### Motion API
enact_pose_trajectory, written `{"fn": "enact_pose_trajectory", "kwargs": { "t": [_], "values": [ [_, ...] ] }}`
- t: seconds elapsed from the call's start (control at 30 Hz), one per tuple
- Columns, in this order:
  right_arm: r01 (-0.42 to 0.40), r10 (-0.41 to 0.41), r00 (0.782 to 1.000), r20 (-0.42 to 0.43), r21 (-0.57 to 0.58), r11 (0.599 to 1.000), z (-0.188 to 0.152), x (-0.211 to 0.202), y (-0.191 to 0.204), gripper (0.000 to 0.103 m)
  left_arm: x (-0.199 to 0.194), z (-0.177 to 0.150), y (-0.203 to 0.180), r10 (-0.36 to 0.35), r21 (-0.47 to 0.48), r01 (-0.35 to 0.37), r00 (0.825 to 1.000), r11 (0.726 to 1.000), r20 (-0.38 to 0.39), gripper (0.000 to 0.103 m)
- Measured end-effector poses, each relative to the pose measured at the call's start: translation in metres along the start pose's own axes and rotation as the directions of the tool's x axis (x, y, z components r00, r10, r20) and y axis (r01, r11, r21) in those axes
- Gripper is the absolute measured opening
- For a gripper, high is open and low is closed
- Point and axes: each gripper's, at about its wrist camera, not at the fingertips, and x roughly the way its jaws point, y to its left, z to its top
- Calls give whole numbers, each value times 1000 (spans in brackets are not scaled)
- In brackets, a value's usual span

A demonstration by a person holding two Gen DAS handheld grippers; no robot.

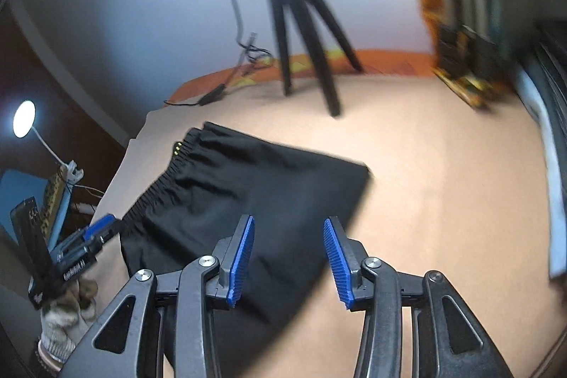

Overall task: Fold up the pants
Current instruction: 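Move both open grippers to the waistband end of the folded pants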

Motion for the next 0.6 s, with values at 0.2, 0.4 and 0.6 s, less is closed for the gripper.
{"fn": "enact_pose_trajectory", "kwargs": {
  "t": [0.2, 0.4, 0.6],
  "values": [
    [6, -6, 1000, 7, 23, 1000, -24, -30, -25, 45, -25, -3, -12, -7, 6, 7, 1000, 1000, 17, 54],
    [-4, 4, 999, 45, 17, 1000, -30, -52, -27, 72, -39, -9, -18, -68, -63, 68, 998, 996, -4, 61],
    [-62, 61, 998, 28, 53, 997, -32, -44, -34, 72, -33, -14, 5, -136, -254, 122, 990, 960, -40, 62]
  ]
}}
